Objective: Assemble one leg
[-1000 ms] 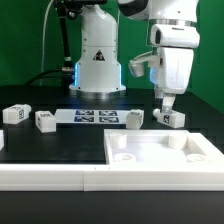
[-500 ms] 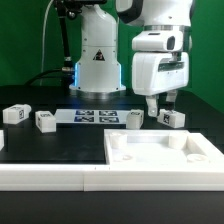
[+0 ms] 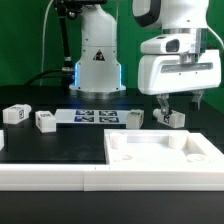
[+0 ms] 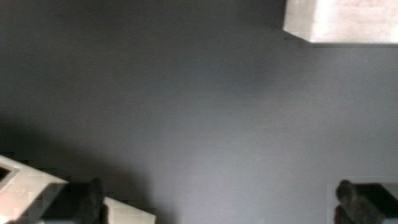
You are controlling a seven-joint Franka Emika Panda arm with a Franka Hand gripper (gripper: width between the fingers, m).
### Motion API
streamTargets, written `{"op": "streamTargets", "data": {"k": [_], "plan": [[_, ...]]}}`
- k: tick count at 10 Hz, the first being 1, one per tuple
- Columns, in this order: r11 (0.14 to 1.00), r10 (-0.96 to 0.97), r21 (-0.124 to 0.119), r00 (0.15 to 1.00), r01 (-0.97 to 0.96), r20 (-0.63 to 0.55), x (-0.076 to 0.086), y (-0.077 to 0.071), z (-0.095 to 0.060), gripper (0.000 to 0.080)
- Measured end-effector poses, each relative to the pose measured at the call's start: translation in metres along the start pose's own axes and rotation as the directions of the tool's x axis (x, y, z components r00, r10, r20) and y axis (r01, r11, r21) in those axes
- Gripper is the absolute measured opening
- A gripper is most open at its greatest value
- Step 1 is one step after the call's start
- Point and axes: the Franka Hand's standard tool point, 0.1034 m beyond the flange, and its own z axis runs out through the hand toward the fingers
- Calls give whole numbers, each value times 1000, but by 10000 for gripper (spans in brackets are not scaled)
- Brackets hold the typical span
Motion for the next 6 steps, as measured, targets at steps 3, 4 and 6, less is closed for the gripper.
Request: {"op": "streamTargets", "data": {"k": [3,4,6], "plan": [[1000,-4,8,1000,4,-3,-1,-18,2,649],[1000,-23,13,1000,23,-2,-3,-34,3,649],[999,-43,15,999,43,9,-7,-42,5,649]]}}
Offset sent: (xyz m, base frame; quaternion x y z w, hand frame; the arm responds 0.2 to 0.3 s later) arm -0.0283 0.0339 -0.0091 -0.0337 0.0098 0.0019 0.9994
